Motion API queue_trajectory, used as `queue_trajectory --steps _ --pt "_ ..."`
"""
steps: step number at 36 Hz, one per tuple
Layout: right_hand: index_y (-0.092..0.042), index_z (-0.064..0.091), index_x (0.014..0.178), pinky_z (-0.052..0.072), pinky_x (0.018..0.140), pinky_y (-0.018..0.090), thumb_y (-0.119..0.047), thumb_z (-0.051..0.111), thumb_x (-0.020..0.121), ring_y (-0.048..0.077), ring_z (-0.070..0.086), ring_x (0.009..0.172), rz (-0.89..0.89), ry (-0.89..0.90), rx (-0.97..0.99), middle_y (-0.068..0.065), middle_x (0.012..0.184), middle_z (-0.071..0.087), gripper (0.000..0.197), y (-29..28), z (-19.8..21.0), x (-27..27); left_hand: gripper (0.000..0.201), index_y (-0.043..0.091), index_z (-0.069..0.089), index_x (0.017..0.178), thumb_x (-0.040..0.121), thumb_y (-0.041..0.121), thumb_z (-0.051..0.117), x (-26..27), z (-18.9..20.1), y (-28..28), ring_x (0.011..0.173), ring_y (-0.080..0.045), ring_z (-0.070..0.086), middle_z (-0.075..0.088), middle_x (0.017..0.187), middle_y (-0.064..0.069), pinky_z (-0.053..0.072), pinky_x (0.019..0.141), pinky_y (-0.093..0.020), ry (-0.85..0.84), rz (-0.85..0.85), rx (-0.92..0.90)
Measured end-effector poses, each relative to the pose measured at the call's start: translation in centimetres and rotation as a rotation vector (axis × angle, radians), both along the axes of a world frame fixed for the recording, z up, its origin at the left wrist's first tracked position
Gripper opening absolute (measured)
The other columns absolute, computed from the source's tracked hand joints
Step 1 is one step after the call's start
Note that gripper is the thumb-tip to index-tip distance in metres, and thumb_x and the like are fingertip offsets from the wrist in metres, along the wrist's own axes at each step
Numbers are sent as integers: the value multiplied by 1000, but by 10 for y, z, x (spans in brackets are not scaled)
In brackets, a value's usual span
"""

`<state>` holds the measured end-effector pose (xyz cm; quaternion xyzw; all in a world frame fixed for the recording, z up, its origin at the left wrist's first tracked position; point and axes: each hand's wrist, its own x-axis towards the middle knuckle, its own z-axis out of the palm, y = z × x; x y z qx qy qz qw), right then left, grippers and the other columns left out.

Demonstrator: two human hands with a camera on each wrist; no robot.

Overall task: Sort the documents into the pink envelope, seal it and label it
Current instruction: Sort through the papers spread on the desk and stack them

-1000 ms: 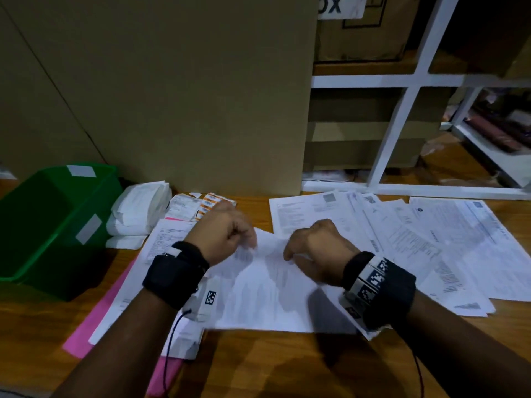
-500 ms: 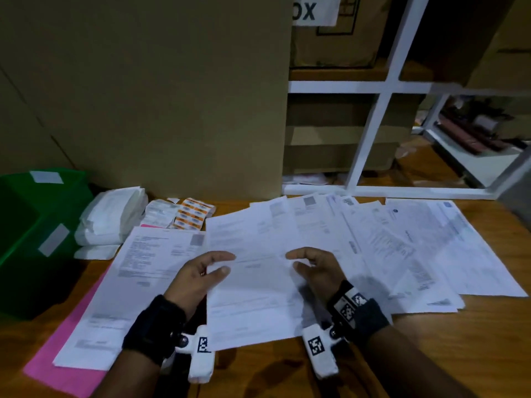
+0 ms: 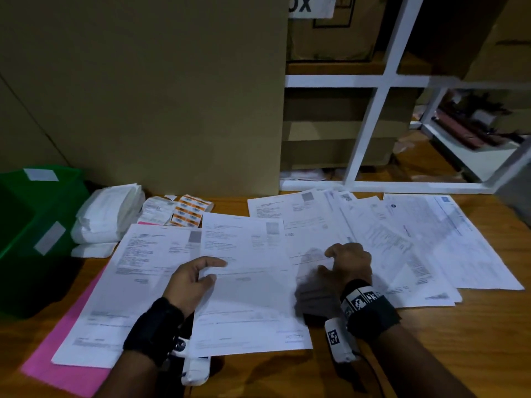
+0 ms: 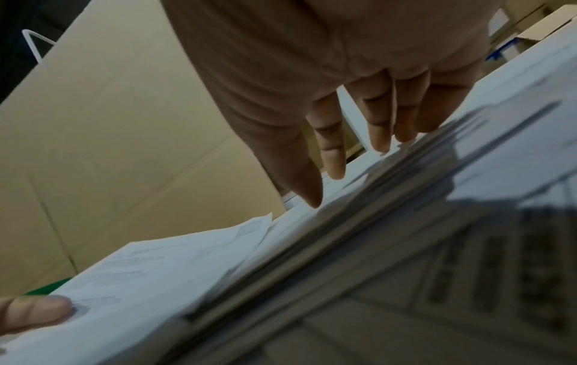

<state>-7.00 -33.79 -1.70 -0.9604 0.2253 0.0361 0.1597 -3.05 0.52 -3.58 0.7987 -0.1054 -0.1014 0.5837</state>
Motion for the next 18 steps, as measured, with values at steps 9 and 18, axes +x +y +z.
queue_trajectory --steps 9,18 --pt "-33 60 112 43 99 38 -48 71 82 26 40 125 -34 8 -15 -1 133 46 35 5 12 -6 45 30 78 99 94 -9 57 -5 -2 -4 126 -8 58 72 122 11 36 115 -34 38 21 -30" --pt "-25 66 96 42 91 20 -19 73 82 19 56 108 72 -113 127 0 119 49 16 10 9 -2 42 28 78 99 95 -8 57 -7 -5 -4 125 -4 58 72 119 16 35 117 -35 31 38 -46"
